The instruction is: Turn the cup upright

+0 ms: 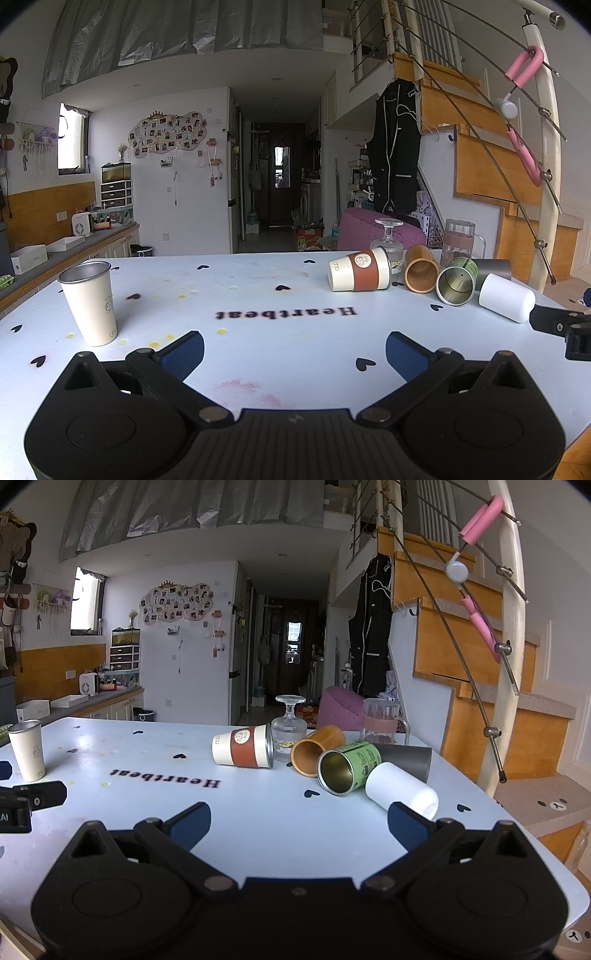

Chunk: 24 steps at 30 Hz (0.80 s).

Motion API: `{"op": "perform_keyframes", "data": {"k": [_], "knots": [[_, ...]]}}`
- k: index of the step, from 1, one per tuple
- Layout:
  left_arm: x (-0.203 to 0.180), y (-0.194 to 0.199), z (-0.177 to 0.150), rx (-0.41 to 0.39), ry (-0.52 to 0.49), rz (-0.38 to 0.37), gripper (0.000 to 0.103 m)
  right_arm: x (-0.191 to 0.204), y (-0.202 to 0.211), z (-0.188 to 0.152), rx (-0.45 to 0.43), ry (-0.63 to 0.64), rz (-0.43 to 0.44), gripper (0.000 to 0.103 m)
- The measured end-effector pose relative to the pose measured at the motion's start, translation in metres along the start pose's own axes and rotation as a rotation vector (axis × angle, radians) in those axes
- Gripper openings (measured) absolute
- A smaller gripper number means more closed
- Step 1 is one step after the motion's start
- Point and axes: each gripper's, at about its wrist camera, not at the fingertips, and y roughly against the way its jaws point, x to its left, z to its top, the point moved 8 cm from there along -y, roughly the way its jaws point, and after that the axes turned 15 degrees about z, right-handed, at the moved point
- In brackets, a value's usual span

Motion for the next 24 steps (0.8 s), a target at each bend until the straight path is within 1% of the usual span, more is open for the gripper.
{"op": "perform_keyframes", "data": {"k": [18,24], "knots": [[0.0000,0.0001,0.0001,0.000,0.001,-0.001,0.103,-0.0004,-0.0002,0.0004,0.001,-0.002,0.000,0.103],[0.0000,0.0000,0.0001,0.000,0.001,0.000,0.103,-0.0010,-0.0074,-0.0054,0.005,-0.004,-0.001,0.103]]}}
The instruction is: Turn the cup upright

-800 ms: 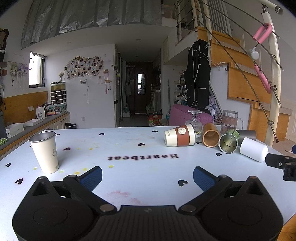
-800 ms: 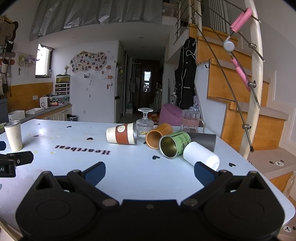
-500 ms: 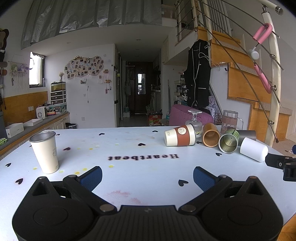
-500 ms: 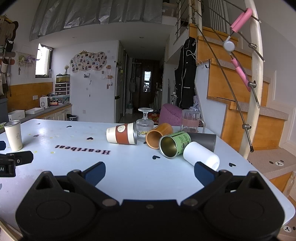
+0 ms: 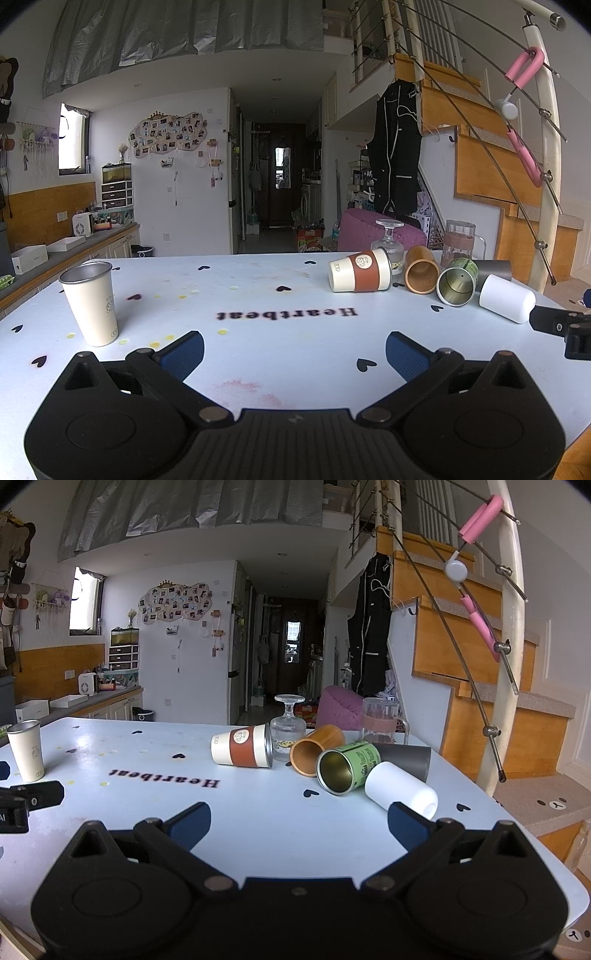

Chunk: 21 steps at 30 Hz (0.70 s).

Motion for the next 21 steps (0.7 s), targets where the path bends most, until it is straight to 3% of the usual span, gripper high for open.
{"op": "perform_keyframes", "data": {"k": [17,21], "knots": [[0.000,0.000,0.000,-0.001,0.000,0.000,0.103,0.000,-0.001,0.004,-0.006,0.011,0.021,0.103],[0.000,0.000,0.000,-0.001,0.001,-0.001,0.103,-0.019,-0.009,0.009,-0.013,-0.001,0.011,0.103]]}}
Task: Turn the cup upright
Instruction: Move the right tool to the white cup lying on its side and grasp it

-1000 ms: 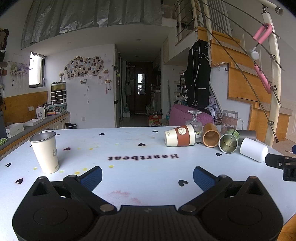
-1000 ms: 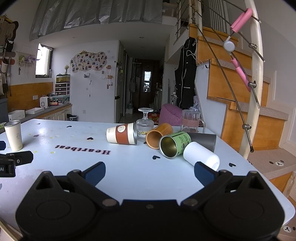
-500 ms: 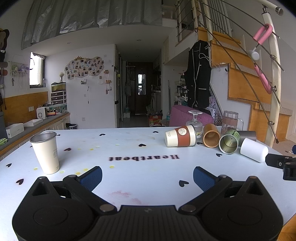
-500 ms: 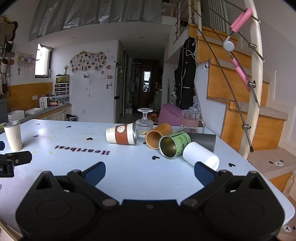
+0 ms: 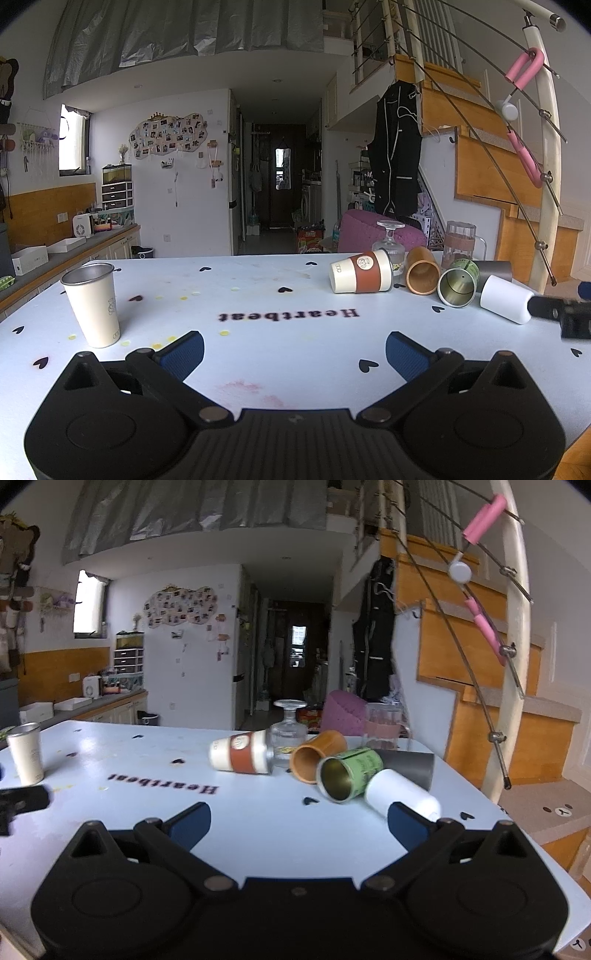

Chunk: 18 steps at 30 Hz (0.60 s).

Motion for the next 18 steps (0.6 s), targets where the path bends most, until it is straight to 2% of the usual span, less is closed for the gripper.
{"op": "perform_keyframes", "data": {"k": [6,10,15,18], "knots": [[0.000,-0.001,0.000,-0.002,0.001,0.000,0.103,-0.051,-0.027,0.014,0.025,0.009,-0.059,0.103],[0.002,-0.002,0.001,-0.007,0.001,0.000,0.103,-0.083,-0.052,0.019,0.094,0.050,-0.066,0.097],[0.002,-0.002,0.002,-0.004,0.001,-0.005,0.103,-0.117,-0.084,0.018,0.186,0.080,0.039,0.095],[0.000,0.000,-0.001,-0.002,-0.004,-0.004,0.103,-0.140,-0.103,0.017,0.240,0.092,0.059,0.095]]}}
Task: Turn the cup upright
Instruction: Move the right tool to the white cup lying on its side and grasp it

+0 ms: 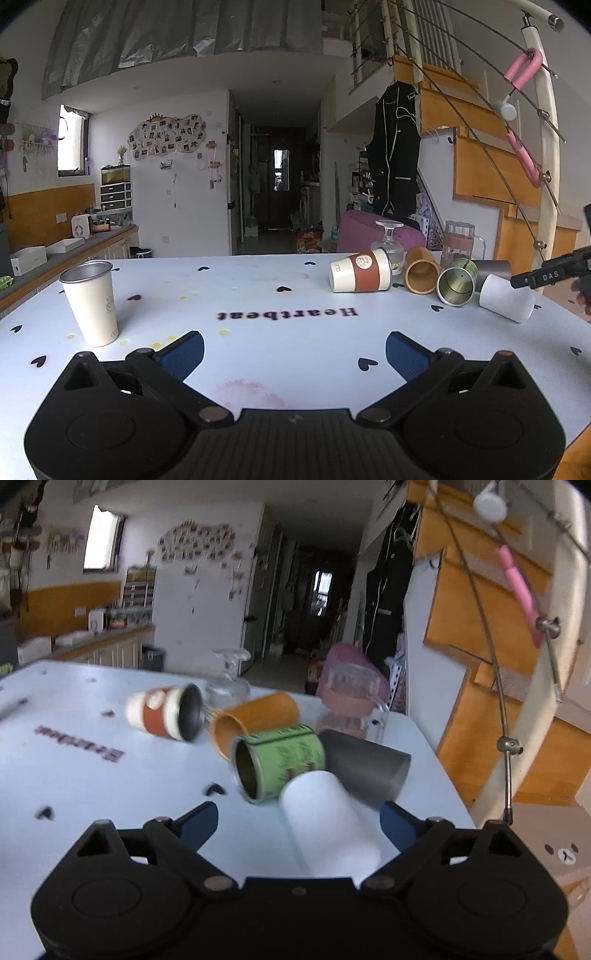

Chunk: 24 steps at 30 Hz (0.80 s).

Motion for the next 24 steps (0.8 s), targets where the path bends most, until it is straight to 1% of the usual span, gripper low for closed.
{"op": "perform_keyframes", "data": {"k": [3,6,8,10,12,15,17,18,21,24], "knots": [[-0.001,-0.001,0.000,0.000,-0.002,-0.002,0.103,-0.017,-0.018,-0.001,0.065,0.028,0.029,0.095],[-0.004,-0.002,-0.002,0.001,-0.007,-0.009,0.103,-0.027,-0.035,-0.001,0.124,0.067,0.085,0.095],[-0.005,-0.003,-0.004,0.004,-0.012,-0.006,0.103,-0.026,-0.045,0.000,0.166,0.086,0.125,0.095],[-0.005,-0.004,-0.004,0.007,-0.012,-0.005,0.103,-0.028,-0.055,0.002,0.189,0.097,0.128,0.095],[-0.004,-0.004,-0.005,0.006,-0.012,-0.004,0.103,-0.030,-0.066,0.000,0.222,0.082,0.126,0.093],[-0.003,-0.005,-0.006,0.006,-0.007,-0.003,0.103,-0.037,-0.078,-0.008,0.275,0.070,0.081,0.081],[-0.002,-0.007,-0.007,0.011,-0.004,0.001,0.103,-0.041,-0.079,-0.013,0.284,0.032,0.078,0.064],[-0.002,-0.008,-0.007,0.015,-0.002,0.005,0.103,-0.043,-0.079,-0.016,0.284,0.019,0.082,0.064],[0.000,-0.012,-0.009,0.025,0.009,0.006,0.103,-0.043,-0.072,-0.020,0.263,-0.001,0.058,0.064],[0.003,-0.013,-0.012,0.033,0.017,0.001,0.103,-0.031,-0.059,-0.019,0.207,-0.005,0.053,0.064]]}}
